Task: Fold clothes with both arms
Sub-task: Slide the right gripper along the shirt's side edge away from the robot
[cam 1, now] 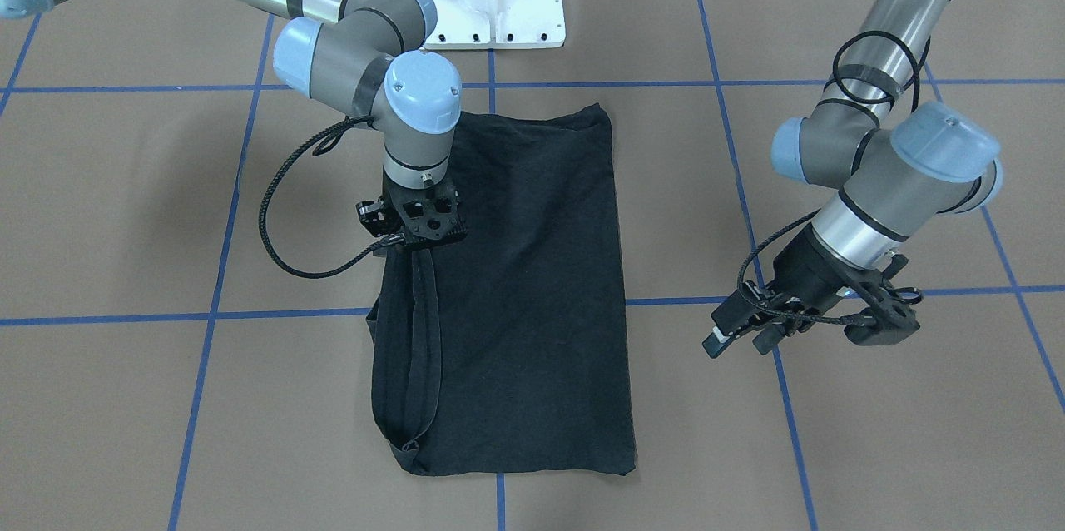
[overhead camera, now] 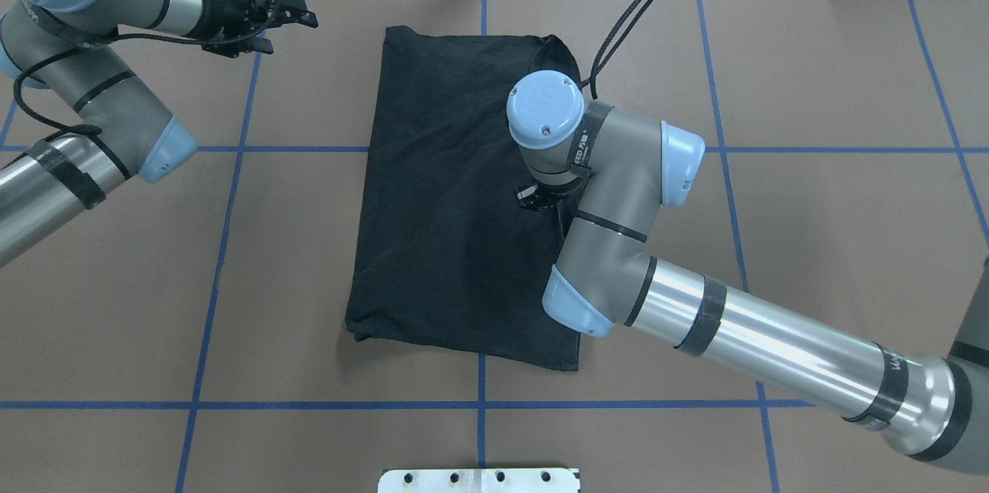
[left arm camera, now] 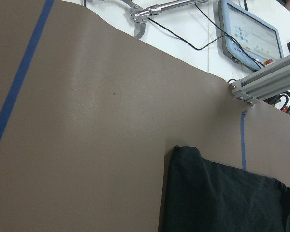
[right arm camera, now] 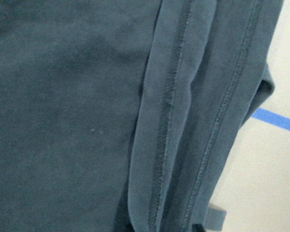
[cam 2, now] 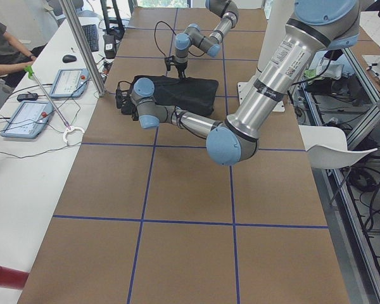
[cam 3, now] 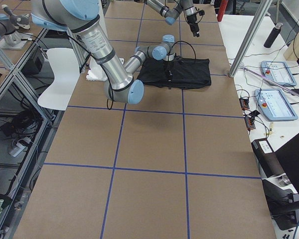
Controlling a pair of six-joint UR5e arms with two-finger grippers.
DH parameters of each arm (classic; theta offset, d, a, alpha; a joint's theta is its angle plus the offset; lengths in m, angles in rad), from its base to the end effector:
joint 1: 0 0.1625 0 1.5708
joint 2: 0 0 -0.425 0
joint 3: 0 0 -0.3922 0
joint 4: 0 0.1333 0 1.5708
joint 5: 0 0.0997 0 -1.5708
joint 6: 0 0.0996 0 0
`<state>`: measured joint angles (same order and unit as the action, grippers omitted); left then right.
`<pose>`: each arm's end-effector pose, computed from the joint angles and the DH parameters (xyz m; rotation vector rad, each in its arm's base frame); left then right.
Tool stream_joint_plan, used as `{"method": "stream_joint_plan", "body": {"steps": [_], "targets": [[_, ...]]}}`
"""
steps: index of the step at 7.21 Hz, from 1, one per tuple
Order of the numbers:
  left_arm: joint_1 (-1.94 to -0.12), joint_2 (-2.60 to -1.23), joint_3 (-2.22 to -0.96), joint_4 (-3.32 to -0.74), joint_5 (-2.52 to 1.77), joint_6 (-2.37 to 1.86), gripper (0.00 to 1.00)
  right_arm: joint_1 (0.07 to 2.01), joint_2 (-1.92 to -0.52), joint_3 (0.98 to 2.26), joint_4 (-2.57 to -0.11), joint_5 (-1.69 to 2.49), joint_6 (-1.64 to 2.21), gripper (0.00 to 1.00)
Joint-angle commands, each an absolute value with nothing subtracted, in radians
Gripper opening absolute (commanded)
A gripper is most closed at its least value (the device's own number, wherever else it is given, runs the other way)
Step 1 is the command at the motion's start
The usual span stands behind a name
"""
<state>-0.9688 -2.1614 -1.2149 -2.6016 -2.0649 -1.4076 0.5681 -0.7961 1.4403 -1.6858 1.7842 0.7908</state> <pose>0.3434 -0.6518 0.3556 0.3052 1.2763 -0.3754 -0.5685 -0.4960 0.2644 0.1667 -0.5435 -0.2626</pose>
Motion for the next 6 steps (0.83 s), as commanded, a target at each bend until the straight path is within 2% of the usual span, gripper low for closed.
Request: {"method": "stream_joint_plan", "body": {"steps": [1,4,6], "targets": [[-0.968,-2.161,-1.215,-2.602,-2.065,-1.408,1.0,0.587,-0.833,1.443,-1.686,1.784,0.762,0.49],[-0.969,-2.161,-1.216,-2.602,-2.065,-1.407,1.0,0.626,-0.926,1.523,-1.696,1.787,0.703,0.49],[-0.969,-2.163,-1.216,-2.602,-2.065,-1.407,1.0,0.691,-0.927,1.609,-1.797,1.854,0.628,0.52]]}}
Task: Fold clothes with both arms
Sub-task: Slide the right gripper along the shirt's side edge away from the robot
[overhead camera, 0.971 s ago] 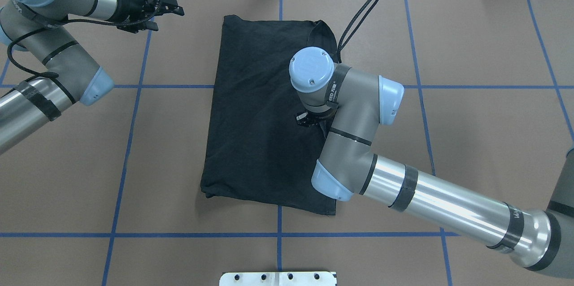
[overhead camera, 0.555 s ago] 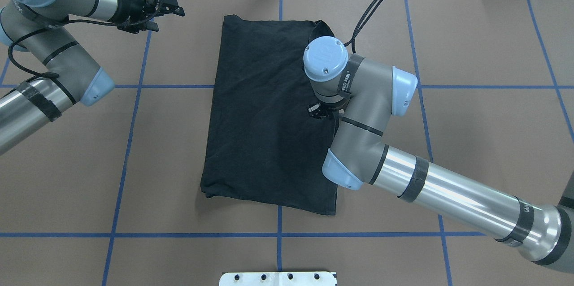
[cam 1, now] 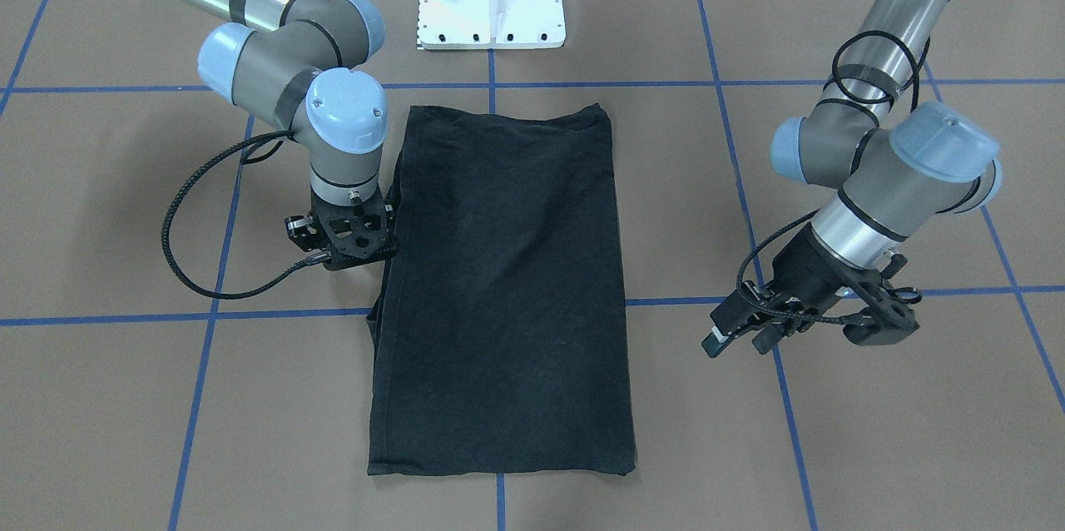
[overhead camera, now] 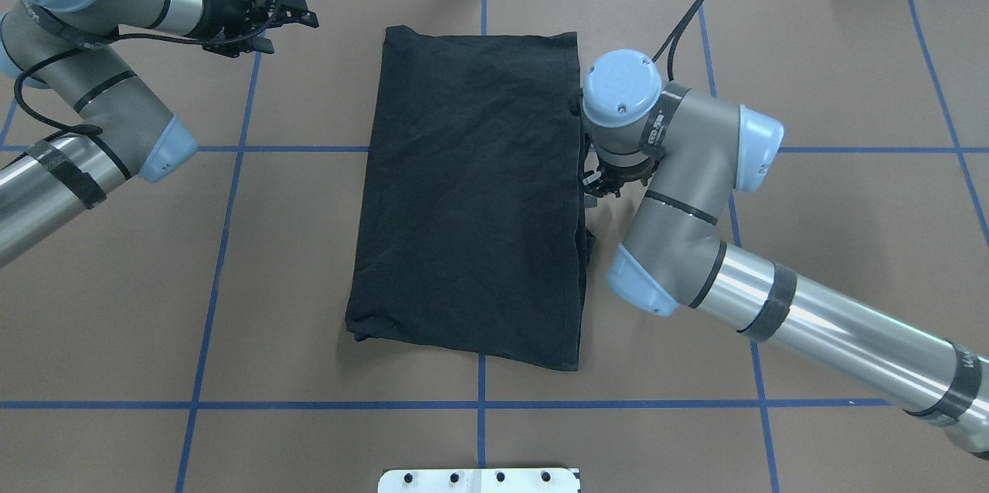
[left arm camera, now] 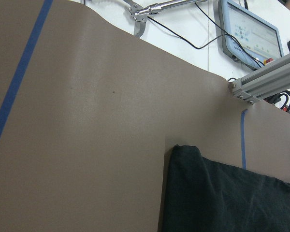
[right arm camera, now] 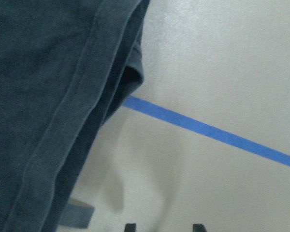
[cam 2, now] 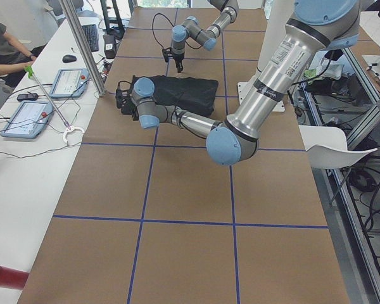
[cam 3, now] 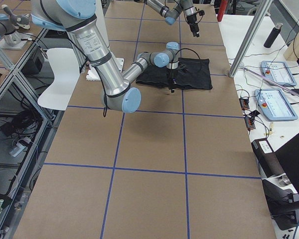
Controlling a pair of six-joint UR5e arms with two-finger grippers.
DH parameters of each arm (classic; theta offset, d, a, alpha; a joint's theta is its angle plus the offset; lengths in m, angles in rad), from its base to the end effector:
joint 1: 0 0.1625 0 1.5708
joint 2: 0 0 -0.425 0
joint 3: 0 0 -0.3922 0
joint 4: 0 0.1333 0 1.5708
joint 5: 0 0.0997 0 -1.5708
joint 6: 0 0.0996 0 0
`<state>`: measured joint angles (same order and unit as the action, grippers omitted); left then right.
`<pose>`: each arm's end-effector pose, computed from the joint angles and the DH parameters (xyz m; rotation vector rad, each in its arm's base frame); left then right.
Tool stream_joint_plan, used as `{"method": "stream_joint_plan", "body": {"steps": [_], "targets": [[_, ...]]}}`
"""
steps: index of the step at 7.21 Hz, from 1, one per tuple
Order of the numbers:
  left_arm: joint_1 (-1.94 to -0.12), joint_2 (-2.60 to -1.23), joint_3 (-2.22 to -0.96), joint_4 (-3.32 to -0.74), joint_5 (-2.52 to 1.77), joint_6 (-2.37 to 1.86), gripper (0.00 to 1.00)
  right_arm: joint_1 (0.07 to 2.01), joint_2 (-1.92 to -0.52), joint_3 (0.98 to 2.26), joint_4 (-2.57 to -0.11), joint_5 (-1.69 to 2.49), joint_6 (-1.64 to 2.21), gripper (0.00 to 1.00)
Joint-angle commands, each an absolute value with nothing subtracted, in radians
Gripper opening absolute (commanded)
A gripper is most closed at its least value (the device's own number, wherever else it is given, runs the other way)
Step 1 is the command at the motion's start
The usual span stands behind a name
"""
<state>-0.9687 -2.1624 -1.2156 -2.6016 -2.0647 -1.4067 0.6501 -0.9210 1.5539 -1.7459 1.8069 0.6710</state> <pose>0.3435 -0.6519 0.3545 0.3069 1.2773 -0.3740 -0.4951 -0.5146 0.3117 0.1537 -0.4896 -0.2983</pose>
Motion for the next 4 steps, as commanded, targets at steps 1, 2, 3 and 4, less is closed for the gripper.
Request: {"method": "stream_joint_plan", "body": {"steps": [1,2,3,4], "targets": [[-0.968,-2.163,-1.216,-2.602,-2.065,-1.407,1.0,0.728,-0.931,1.662,-1.799,1.956,0.627,0.59],[-0.968,-2.163,-1.219,-2.603,-2.065,-1.407,1.0,0.736,-0.933,1.698,-1.796,2.024,0.644,0.59],[-0.969,-2.158,-1.256,-2.602,-2.065,-1.413,1.0,0.742,-0.933,1.722,-1.787,2.092,0.71,0.59],[-0.969,-2.154,-1.281,-2.602,-2.065,-1.413,1.0,0.741,-0.931,1.735,-1.732,2.139,0.82,0.61]]}}
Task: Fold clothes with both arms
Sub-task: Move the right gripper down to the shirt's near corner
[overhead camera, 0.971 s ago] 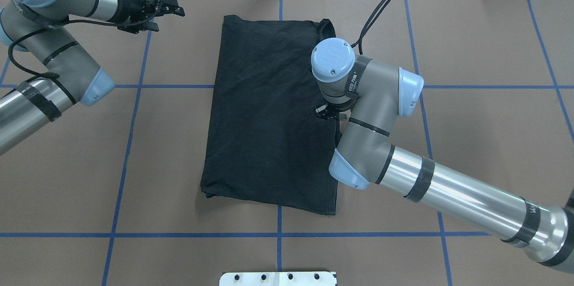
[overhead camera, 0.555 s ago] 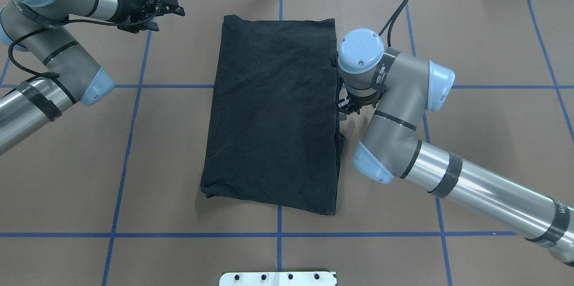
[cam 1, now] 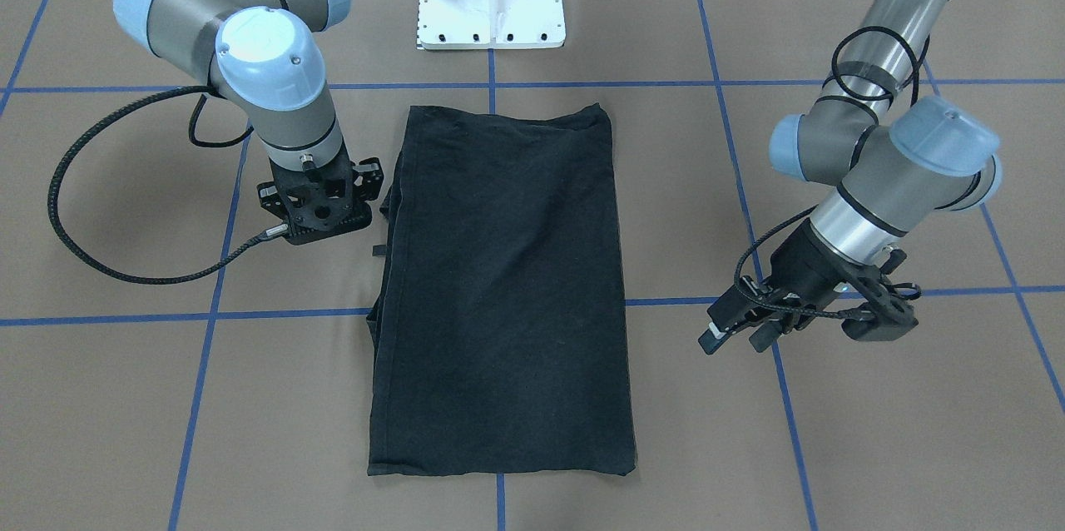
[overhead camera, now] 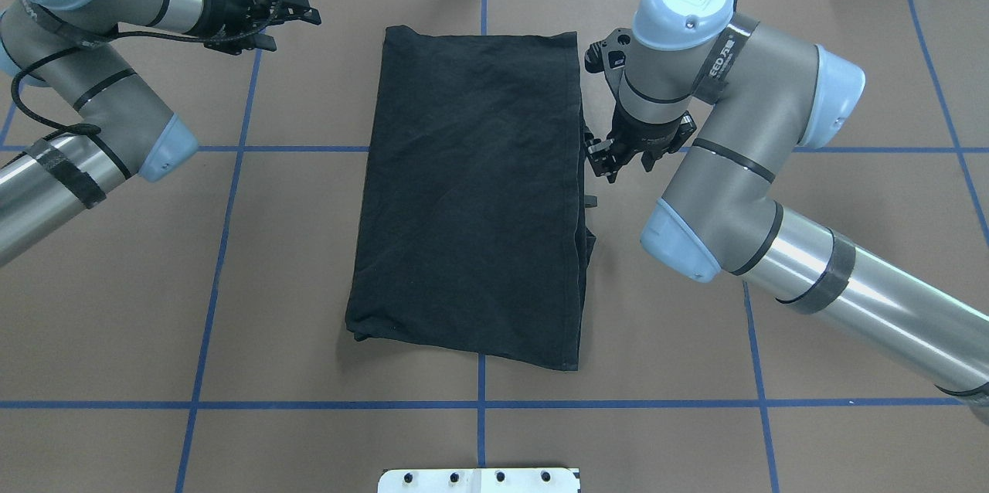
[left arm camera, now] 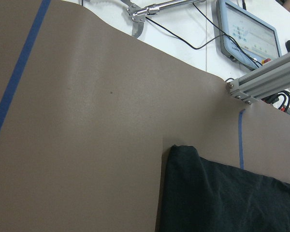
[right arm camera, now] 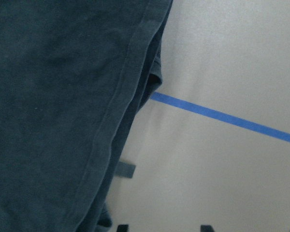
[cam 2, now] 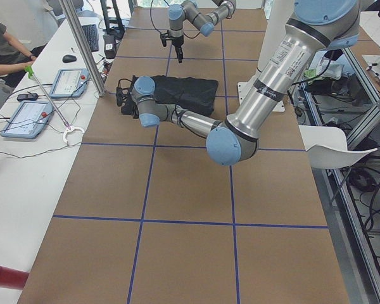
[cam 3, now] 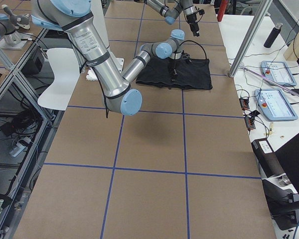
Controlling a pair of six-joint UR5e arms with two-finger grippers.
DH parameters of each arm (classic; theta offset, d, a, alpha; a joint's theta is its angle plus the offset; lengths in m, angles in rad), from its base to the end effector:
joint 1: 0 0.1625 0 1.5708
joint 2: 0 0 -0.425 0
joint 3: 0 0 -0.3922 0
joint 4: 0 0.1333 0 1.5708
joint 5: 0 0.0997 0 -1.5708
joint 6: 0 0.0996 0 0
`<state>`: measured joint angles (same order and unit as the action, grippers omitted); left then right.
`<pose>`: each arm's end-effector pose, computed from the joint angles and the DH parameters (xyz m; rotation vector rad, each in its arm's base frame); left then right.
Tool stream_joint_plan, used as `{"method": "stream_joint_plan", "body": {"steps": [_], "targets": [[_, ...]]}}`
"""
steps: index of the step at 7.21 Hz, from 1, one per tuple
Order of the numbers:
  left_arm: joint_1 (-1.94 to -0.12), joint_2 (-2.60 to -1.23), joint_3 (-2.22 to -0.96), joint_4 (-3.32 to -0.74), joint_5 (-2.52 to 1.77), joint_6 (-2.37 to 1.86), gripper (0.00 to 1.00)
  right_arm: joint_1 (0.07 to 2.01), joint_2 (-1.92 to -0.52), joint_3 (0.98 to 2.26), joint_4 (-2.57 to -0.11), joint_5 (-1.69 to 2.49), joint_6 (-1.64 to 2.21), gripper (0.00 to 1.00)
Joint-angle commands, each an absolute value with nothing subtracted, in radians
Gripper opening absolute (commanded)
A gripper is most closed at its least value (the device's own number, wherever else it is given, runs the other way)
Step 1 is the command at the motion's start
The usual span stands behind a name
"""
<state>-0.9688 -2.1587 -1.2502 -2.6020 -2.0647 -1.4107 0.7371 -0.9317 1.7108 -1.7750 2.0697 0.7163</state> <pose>0.3398 -0.6465 0.3401 0.3236 1.3011 -0.3646 -0.4339 -0.5096 0.2472 0.0629 -0.7417 -0.2553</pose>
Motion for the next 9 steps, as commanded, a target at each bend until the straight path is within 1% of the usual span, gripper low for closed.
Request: {"method": "stream_joint_plan", "body": {"steps": [1,3,4,5,6,7,9], "targets": [[-0.969,-2.148,-1.311,-2.599,-2.066,-1.41,1.0,0.714,-0.96,1.735,-1.568,2.143,0.992,0.65],[-0.969,-2.119,-1.341,-2.602,-2.089,-1.404,1.0,0.649,-1.069,1.689,-1.134,2.134,1.284,0.7],[-0.969,-2.106,-1.348,-2.603,-2.089,-1.402,1.0,0.638,-1.112,1.663,-0.973,2.132,1.384,0.72],[-0.968,-2.103,-1.351,-2.603,-2.106,-1.404,1.0,0.637,-1.135,1.658,-0.894,2.131,1.469,0.78],[-0.969,-2.102,-1.358,-2.603,-2.121,-1.404,1.0,0.637,-1.137,1.67,-0.885,2.132,1.541,0.9],[-0.969,-2.102,-1.361,-2.603,-2.131,-1.404,1.0,0.634,-1.129,1.674,-0.887,2.12,1.583,0.99],[-0.968,-2.083,-1.368,-2.603,-2.132,-1.404,1.0,0.576,-1.138,1.678,-0.856,2.031,1.69,1.0]]}}
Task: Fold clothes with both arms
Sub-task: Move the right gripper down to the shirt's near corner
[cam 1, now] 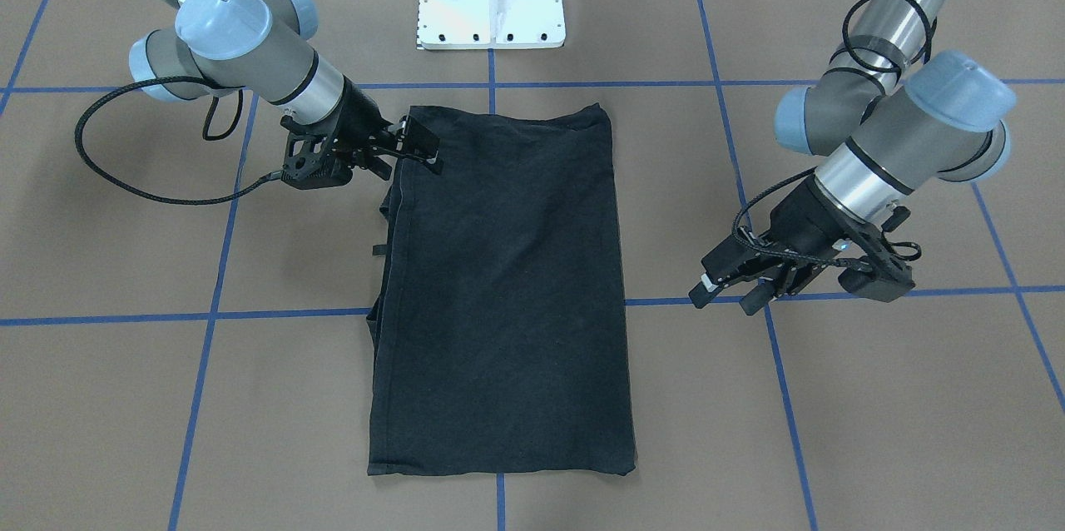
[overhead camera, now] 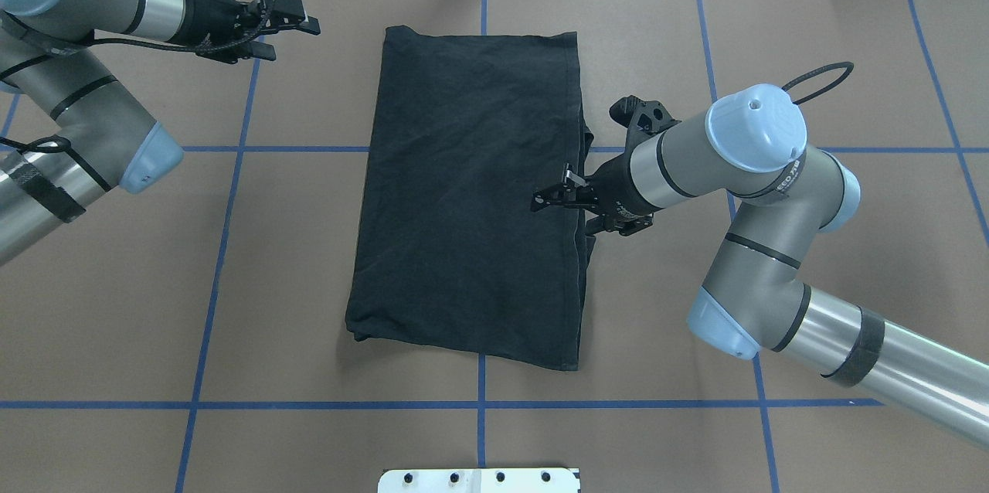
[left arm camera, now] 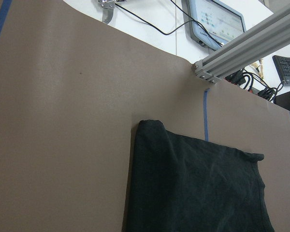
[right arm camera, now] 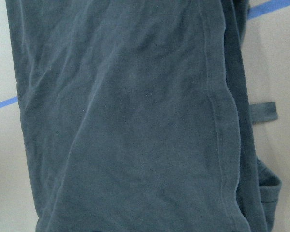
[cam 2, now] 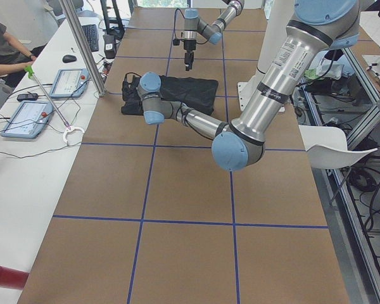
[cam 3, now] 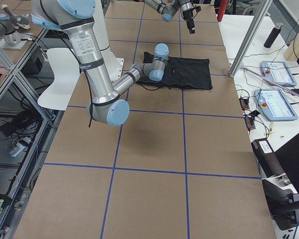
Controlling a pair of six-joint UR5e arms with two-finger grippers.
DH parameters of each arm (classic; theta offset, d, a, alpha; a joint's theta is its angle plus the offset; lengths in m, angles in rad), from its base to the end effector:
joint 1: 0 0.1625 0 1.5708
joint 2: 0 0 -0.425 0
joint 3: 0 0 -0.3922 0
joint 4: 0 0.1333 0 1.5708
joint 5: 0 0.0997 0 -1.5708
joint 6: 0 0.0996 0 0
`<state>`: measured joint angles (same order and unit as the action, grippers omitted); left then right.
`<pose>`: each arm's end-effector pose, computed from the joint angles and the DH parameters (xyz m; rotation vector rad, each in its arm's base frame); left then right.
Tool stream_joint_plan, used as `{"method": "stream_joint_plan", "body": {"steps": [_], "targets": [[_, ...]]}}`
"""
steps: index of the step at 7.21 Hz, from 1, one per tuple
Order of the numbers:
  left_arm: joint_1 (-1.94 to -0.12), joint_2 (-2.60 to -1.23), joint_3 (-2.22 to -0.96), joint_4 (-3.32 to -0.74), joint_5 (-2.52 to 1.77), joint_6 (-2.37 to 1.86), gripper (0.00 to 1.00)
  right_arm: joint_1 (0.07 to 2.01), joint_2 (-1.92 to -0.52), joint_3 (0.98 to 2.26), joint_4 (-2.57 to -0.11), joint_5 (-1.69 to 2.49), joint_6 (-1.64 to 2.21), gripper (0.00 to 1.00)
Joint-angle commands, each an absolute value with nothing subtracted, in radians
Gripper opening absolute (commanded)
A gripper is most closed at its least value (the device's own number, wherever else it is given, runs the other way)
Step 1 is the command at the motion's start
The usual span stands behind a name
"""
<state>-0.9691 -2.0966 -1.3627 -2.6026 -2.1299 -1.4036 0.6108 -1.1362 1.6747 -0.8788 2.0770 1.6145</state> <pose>0.3243 -0.6145 0.3288 0.3082 1.3552 -0.2924 -0.4682 -0.4315 0.2819 -0.0860 -1.2757 0.2520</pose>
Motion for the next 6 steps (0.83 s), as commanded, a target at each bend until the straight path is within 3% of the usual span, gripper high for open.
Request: {"method": "stream_joint_plan", "body": {"steps": [1,3,6], "targets": [[-0.969,-2.08,-1.371,-2.602,-2.134,-1.405,1.0,0.515,-1.14,1.696,-0.85,1.946,1.736,1.0],[-0.969,-2.049,-1.371,-2.617,-2.158,-1.404,1.0,0.392,-1.143,1.718,-0.85,1.766,1.857,1.0],[-0.969,-2.031,-1.373,-2.648,-2.16,-1.404,1.0,0.356,-1.245,1.784,-0.824,1.732,1.858,1.0]]}}
